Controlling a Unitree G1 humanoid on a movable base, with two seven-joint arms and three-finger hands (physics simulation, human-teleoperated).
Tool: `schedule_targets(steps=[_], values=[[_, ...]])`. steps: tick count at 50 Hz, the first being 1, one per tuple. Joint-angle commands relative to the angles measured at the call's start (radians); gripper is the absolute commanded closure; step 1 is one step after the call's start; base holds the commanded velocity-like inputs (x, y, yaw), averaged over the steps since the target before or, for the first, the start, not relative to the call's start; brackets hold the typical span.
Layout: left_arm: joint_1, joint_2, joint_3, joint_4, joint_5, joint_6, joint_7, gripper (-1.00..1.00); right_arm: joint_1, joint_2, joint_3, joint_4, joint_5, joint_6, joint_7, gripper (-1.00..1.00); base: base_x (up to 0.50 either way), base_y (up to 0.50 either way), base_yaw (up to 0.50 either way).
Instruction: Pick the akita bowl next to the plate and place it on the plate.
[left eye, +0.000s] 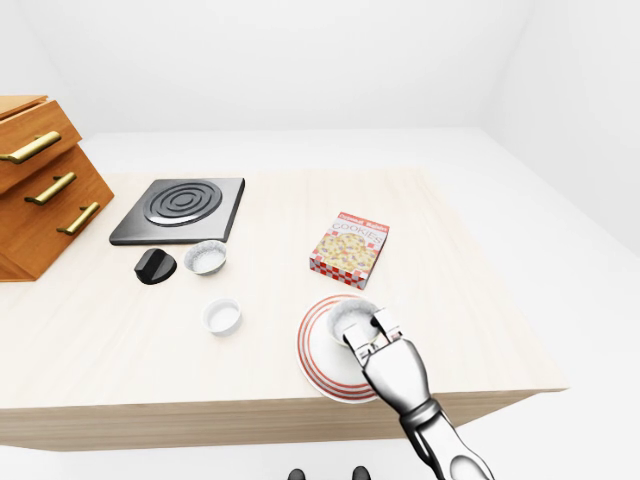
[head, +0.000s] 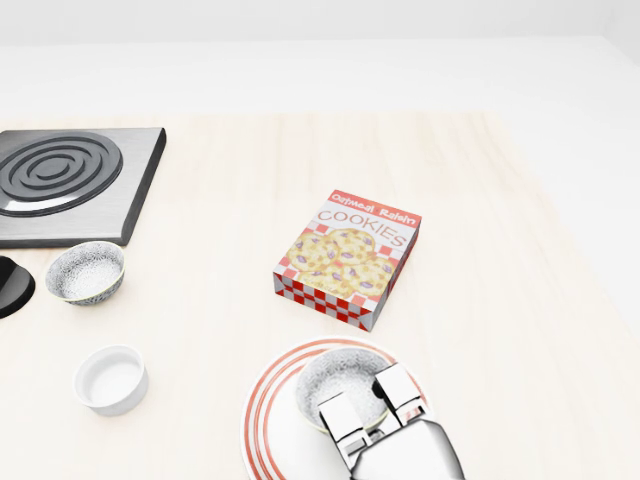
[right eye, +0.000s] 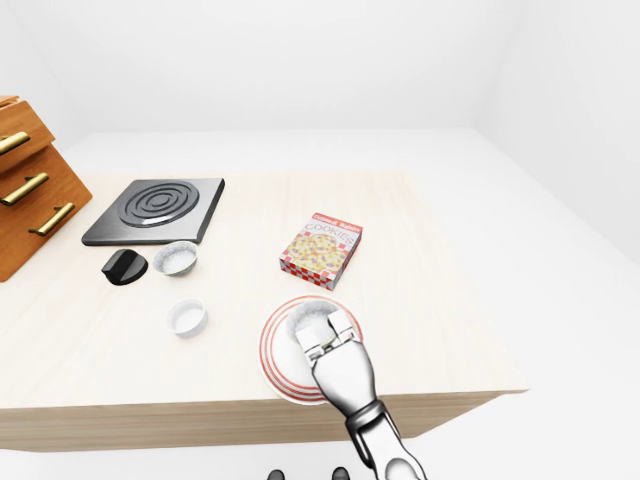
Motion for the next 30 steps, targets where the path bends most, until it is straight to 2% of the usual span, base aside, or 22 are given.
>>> schedule_targets(steps=[1,17,30], values=[[0.003,0.0,0.0,0.001,-0.005,0.0,-0.001,-1.0,0.005,-0.004,0.023,0.007,0.014,0.0,0.0,1.0,0.0,0.0,0.0],[0.003,-0.004,0.007,-0.006,-0.003,0.0,-0.004,-1.0,0.0,-0.009,0.046,0.04,-0.004,0.0,0.0,1.0,0.0,0.0,0.0],[0.002,0.003,-0.001,0.007,-0.008,0.0,-0.005,-1.0,-0.021,0.002,0.033,0.054,0.02,0.0,0.0,1.0,0.0,0.0,0.0]])
